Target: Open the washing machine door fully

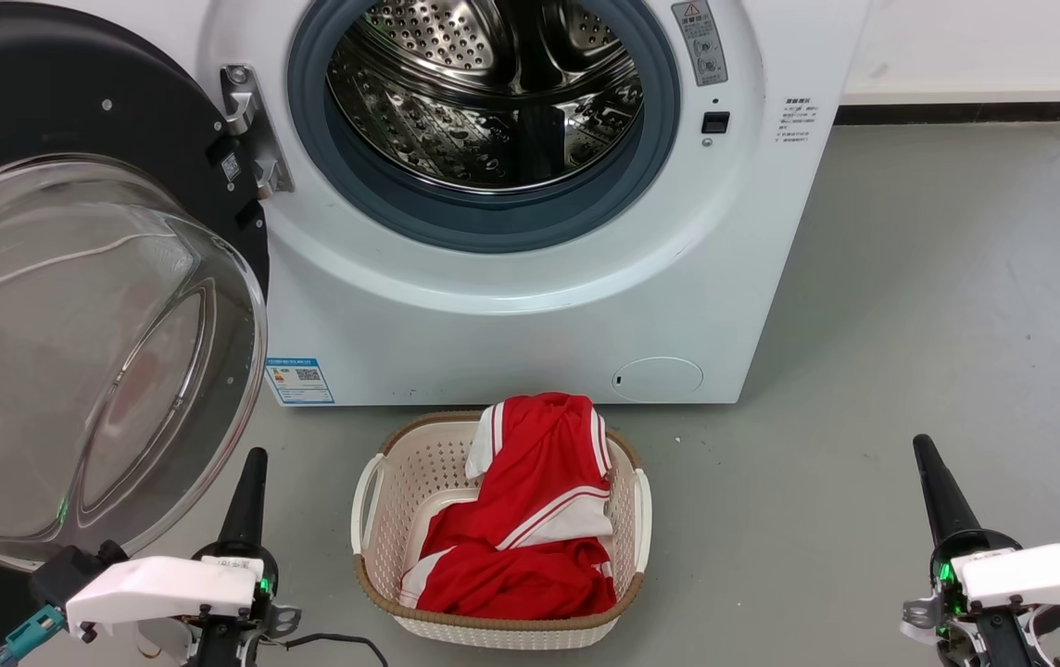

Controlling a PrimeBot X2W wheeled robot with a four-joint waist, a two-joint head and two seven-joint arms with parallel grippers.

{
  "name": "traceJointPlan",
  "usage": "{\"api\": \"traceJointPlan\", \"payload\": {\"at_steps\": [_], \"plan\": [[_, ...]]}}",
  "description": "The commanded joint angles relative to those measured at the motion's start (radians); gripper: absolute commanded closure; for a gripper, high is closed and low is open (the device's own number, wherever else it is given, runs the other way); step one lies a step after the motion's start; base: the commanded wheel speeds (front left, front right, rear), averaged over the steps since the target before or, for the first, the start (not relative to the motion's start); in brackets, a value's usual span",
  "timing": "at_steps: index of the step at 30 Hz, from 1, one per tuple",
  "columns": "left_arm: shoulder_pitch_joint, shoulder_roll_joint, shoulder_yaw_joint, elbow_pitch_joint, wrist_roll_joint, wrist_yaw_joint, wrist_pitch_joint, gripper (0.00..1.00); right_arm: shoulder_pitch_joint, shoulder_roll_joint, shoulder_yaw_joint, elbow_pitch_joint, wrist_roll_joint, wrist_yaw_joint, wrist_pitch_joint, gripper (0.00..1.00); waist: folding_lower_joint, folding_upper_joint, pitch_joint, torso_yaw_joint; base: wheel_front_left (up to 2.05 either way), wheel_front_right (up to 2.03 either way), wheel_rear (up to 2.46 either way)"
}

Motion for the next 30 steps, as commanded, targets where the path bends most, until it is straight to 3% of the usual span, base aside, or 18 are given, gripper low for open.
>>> {"api": "traceJointPlan", "payload": {"at_steps": [1,30], "plan": [[-0.016,0.001,0.003,-0.002,-0.03,-0.005,0.008,1.0,-0.021,-0.005,-0.005,0.0,0.033,0.0,0.009,1.0,0.0,0.0,-0.001,0.0,0.0,0.0,0.0],[-0.03,-0.005,0.016,0.018,-0.262,-0.018,0.068,1.0,-0.048,0.0,-0.022,0.027,0.271,0.0,0.066,1.0,0.0,0.0,-0.011,0.005,0.0,0.0,0.0]]}}
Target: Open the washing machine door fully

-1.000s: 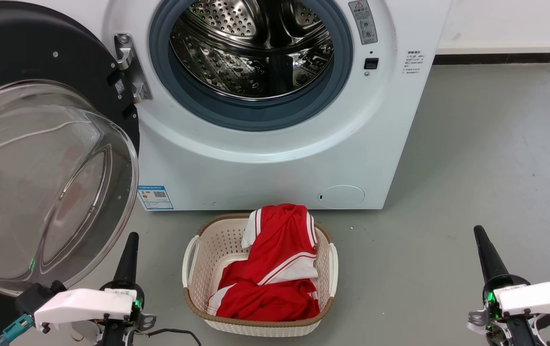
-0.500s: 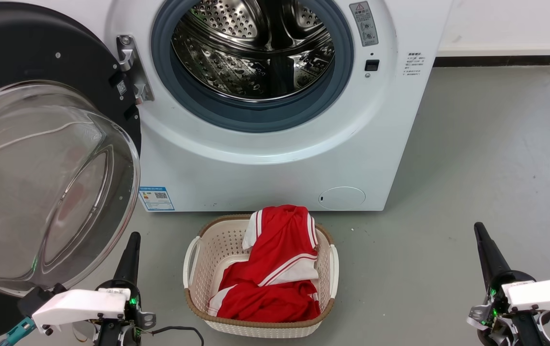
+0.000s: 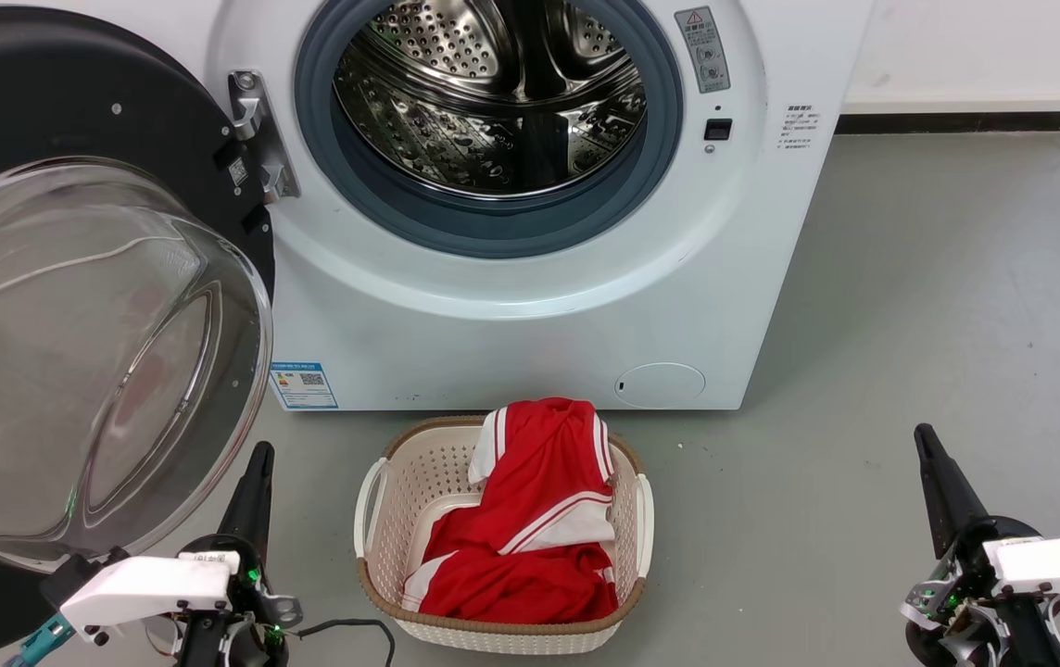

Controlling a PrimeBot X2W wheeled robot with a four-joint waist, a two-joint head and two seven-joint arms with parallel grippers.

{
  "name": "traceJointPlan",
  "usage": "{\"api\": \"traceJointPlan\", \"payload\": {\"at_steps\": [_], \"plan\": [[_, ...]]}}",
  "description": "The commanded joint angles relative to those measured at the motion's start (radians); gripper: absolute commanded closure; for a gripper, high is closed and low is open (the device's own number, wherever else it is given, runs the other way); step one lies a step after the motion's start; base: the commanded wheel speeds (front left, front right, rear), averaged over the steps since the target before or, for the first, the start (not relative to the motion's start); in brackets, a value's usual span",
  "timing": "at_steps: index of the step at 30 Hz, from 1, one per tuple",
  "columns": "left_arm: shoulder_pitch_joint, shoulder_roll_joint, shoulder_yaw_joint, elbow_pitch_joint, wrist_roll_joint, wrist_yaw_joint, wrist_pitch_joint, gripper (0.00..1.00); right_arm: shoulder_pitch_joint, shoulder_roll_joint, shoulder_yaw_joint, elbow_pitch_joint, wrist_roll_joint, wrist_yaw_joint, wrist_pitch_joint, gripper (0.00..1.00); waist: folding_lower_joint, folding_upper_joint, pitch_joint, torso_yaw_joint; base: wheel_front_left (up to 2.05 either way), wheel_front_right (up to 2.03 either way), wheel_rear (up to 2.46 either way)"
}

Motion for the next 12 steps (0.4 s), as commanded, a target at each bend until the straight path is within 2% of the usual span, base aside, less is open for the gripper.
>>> {"api": "traceJointPlan", "payload": {"at_steps": [1,12], "plan": [[-0.016,-0.001,0.005,0.001,-0.019,-0.007,0.006,1.0,-0.022,0.0,-0.003,0.003,0.023,0.0,0.005,1.0,-0.0001,0.0,-0.001,0.0,0.0,0.0,0.0],[-0.019,-0.003,0.009,0.008,-0.094,-0.01,0.025,1.0,-0.027,0.002,-0.009,0.012,0.098,0.0,0.025,1.0,-0.0001,0.0,-0.004,0.002,0.0,0.0,0.0]]}}
